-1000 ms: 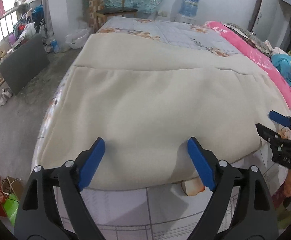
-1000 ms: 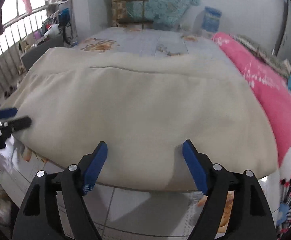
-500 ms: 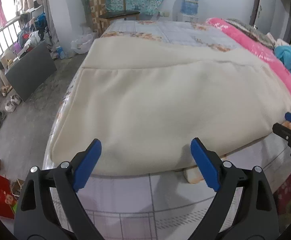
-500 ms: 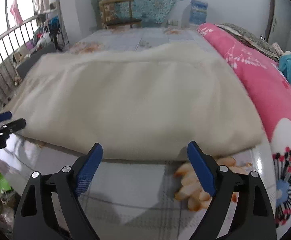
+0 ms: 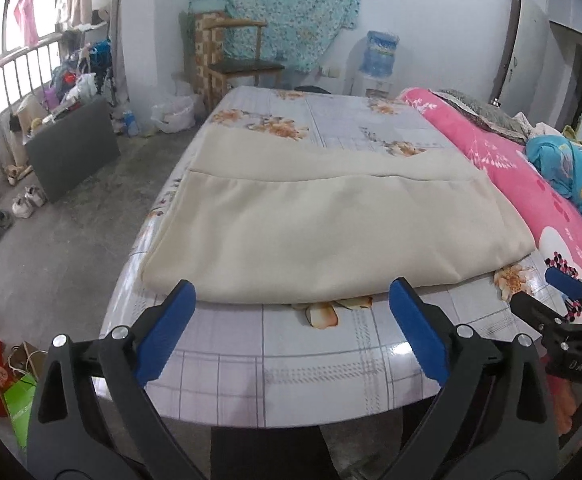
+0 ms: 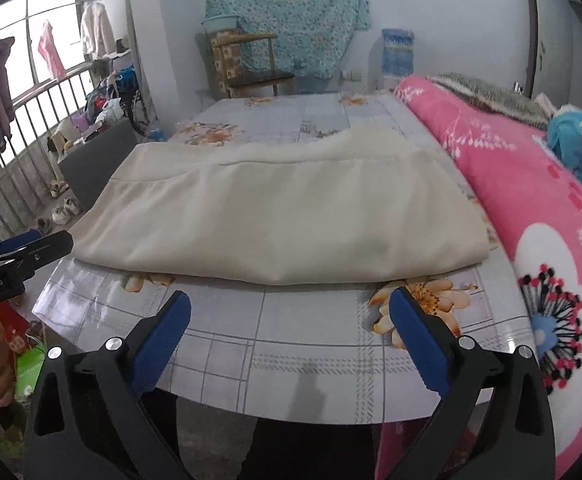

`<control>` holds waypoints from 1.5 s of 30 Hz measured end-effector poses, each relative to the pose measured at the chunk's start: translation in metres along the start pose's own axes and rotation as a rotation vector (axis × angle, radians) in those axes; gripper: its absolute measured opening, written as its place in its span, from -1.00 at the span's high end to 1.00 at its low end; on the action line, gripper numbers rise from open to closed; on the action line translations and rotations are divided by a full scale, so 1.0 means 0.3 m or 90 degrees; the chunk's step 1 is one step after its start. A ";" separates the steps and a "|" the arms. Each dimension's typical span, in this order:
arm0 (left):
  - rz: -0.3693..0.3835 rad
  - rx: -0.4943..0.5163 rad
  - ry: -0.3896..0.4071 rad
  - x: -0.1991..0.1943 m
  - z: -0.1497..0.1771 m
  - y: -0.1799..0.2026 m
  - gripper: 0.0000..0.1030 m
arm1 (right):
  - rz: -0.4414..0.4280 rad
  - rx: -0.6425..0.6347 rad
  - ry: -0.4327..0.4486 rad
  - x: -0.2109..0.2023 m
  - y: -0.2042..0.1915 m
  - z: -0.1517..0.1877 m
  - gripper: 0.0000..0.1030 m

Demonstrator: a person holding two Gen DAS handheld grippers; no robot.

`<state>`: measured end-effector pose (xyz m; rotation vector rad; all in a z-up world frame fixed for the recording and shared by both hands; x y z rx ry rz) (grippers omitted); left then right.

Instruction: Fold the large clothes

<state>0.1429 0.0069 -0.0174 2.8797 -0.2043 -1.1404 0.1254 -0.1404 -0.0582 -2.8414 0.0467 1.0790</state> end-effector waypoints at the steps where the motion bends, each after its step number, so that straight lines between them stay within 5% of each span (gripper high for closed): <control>1: -0.008 0.003 0.001 -0.011 0.000 0.007 -0.82 | 0.009 -0.009 0.008 -0.015 -0.009 -0.001 -0.88; 5: -0.101 0.050 0.022 -0.064 0.004 0.045 -0.83 | 0.032 -0.023 0.022 -0.048 -0.024 -0.012 -0.88; 12: -0.135 0.078 0.039 -0.091 0.028 0.103 -0.84 | 0.059 -0.020 0.039 -0.089 -0.022 -0.017 -0.88; 31: -0.126 -0.019 -0.049 0.003 0.106 0.067 -0.84 | 0.055 0.010 -0.075 0.003 0.011 0.062 -0.88; 45: -0.118 -0.018 -0.081 0.031 0.130 0.090 -0.84 | 0.056 0.002 -0.104 0.028 0.000 0.093 -0.88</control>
Point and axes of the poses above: each gripper's, at about its wrist camera, not at the fingertips, and x roughly the way its jaws point, y to its right, z to its underside, the point moved 6 cm from there along x, roughly the way its jaws point, and after that the axes turned 1 degree about z, right-handed, at the moved point
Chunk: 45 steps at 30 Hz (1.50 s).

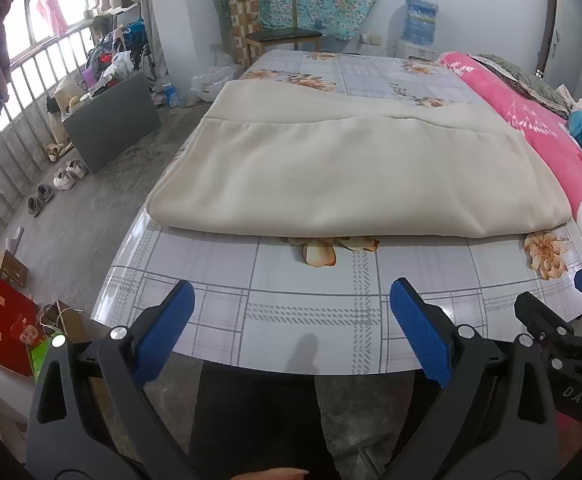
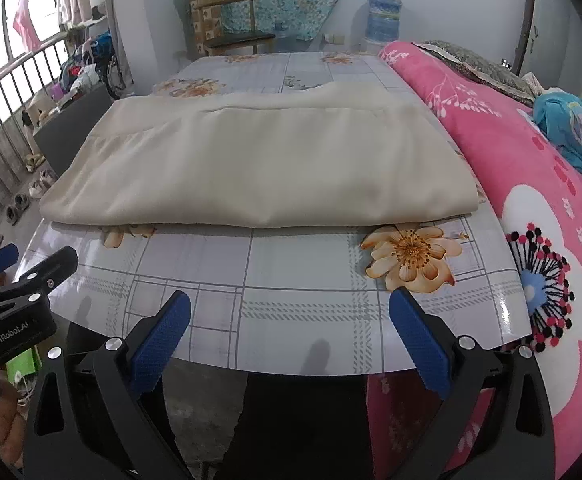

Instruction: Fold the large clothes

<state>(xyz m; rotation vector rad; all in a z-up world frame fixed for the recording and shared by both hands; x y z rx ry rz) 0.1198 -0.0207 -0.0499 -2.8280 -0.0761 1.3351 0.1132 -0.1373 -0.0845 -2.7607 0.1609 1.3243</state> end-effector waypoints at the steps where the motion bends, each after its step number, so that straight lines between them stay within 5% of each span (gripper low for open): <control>1: 0.001 0.000 -0.002 0.001 0.000 0.003 -0.84 | 0.000 -0.001 0.000 0.000 0.001 -0.001 -0.88; 45: 0.007 0.007 -0.017 0.002 0.006 0.024 -0.84 | 0.007 0.002 -0.002 -0.001 0.032 -0.019 -0.88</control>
Point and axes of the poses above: each gripper's, at about its wrist camera, not at the fingertips, and x roughly the way its jaws point, y to its right, z to its underside, the point moved 6 cm from there along x, roughly the way its jaws point, and after that the axes turned 1 degree about z, right-handed, at the moved point
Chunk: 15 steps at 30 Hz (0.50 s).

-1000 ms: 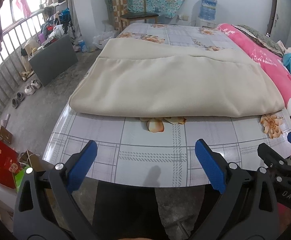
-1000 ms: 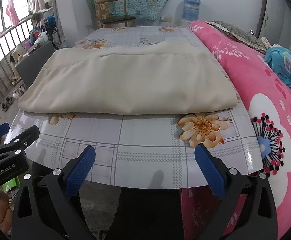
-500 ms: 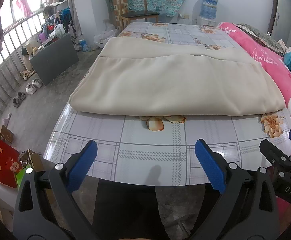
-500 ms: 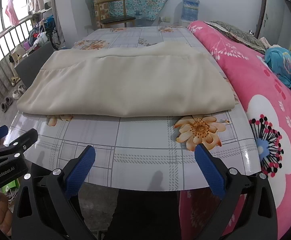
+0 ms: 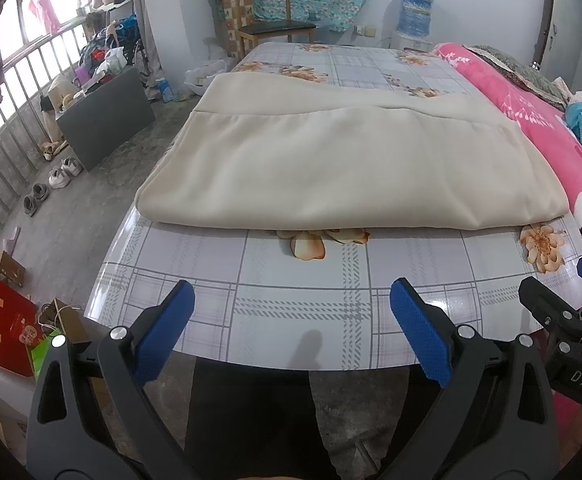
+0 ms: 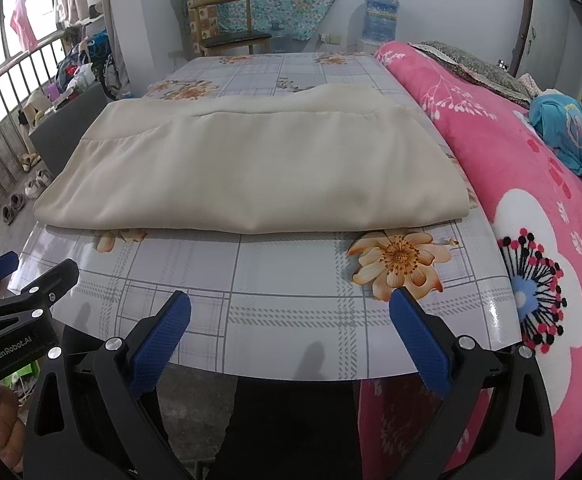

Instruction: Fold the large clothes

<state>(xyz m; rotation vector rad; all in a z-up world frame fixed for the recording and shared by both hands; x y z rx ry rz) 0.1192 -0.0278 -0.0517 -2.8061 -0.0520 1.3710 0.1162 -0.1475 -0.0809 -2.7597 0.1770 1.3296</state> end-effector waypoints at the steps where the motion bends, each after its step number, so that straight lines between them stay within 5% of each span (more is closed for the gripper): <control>1: 0.000 0.000 0.000 0.001 0.000 0.000 -0.84 | 0.000 0.000 0.000 -0.001 0.000 -0.001 -0.88; 15: 0.002 0.007 -0.002 0.004 -0.003 0.009 -0.84 | -0.001 0.001 0.000 -0.005 0.002 0.002 -0.88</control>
Point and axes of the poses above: each gripper's, at about its wrist camera, not at the fingertips, and x roughly the way its jaws point, y to its right, z to its underside, the point moved 6 cm from there along x, roughly the way its jaws point, and after that the axes turned 1 degree about z, right-handed, at the moved point
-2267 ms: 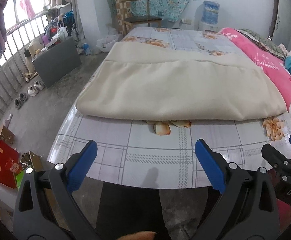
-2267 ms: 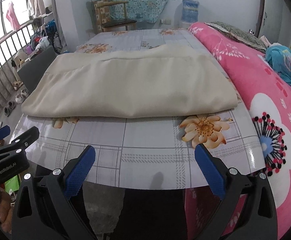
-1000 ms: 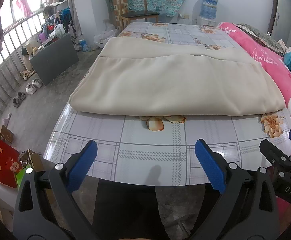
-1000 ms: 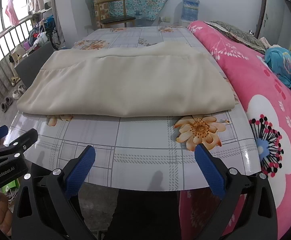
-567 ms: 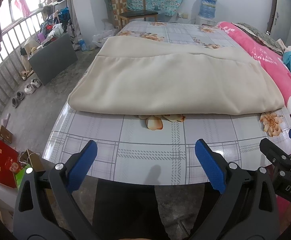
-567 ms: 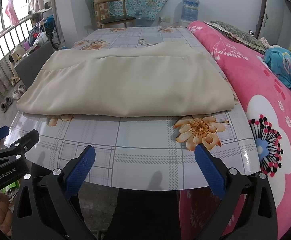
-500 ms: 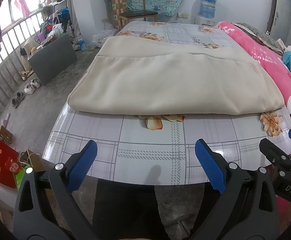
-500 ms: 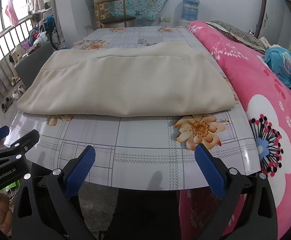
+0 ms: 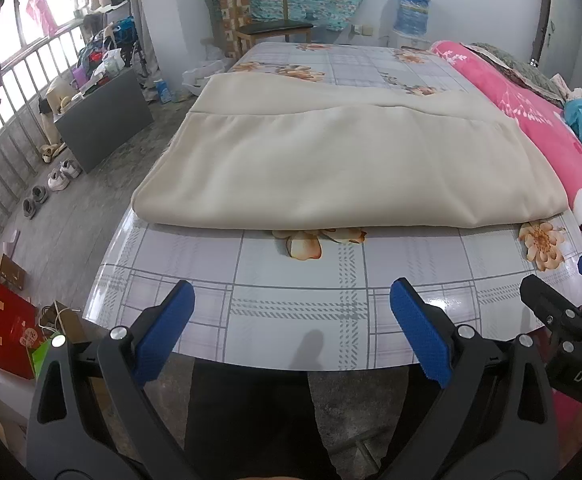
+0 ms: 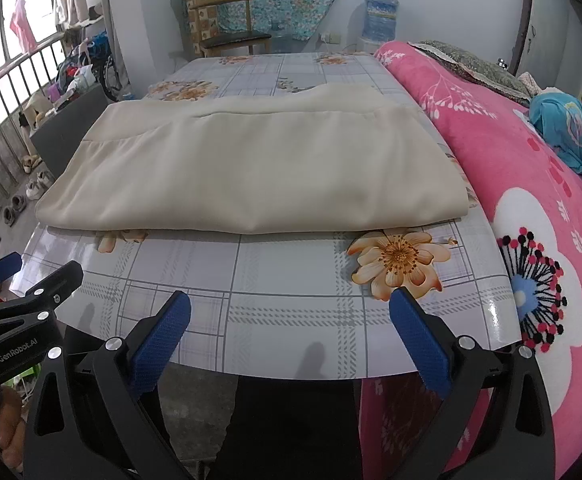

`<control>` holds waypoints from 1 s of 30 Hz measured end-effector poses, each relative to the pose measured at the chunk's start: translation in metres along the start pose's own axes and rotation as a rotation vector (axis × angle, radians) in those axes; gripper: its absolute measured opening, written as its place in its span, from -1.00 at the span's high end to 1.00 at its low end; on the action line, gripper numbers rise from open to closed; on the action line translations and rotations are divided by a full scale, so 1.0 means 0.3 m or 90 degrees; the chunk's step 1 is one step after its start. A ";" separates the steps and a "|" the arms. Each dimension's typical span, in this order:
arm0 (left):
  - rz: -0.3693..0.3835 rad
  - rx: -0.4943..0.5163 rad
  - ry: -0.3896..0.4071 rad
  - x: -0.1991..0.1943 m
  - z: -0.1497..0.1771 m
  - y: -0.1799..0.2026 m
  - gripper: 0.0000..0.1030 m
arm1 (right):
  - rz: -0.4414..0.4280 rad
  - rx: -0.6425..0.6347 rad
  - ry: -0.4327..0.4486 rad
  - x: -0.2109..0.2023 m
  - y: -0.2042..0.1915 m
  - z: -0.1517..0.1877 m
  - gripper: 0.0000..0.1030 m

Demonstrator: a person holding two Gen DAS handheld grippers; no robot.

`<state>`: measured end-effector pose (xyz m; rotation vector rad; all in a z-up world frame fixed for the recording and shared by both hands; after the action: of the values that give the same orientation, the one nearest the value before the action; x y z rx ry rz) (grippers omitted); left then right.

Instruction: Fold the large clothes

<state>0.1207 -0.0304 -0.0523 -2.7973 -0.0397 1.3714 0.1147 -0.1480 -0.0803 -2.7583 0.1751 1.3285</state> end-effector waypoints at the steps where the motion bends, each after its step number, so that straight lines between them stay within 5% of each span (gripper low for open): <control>1: 0.000 0.001 0.000 0.000 -0.001 0.000 -0.84 | 0.000 0.000 0.000 -0.001 0.001 0.000 -0.88; 30: 0.004 0.010 0.002 -0.002 -0.008 0.011 -0.84 | -0.002 -0.001 0.000 -0.006 0.002 0.000 -0.88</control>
<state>0.1221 -0.0338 -0.0505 -2.7896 -0.0209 1.3623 0.1135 -0.1486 -0.0788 -2.7583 0.1707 1.3295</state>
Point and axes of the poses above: each gripper's, at about its wrist camera, not at the fingertips, and x roughly the way its jaws point, y to its right, z to its underside, the point moved 6 cm from there along x, roughly the way its jaws point, and after that the axes turned 1 degree about z, right-handed, at the moved point
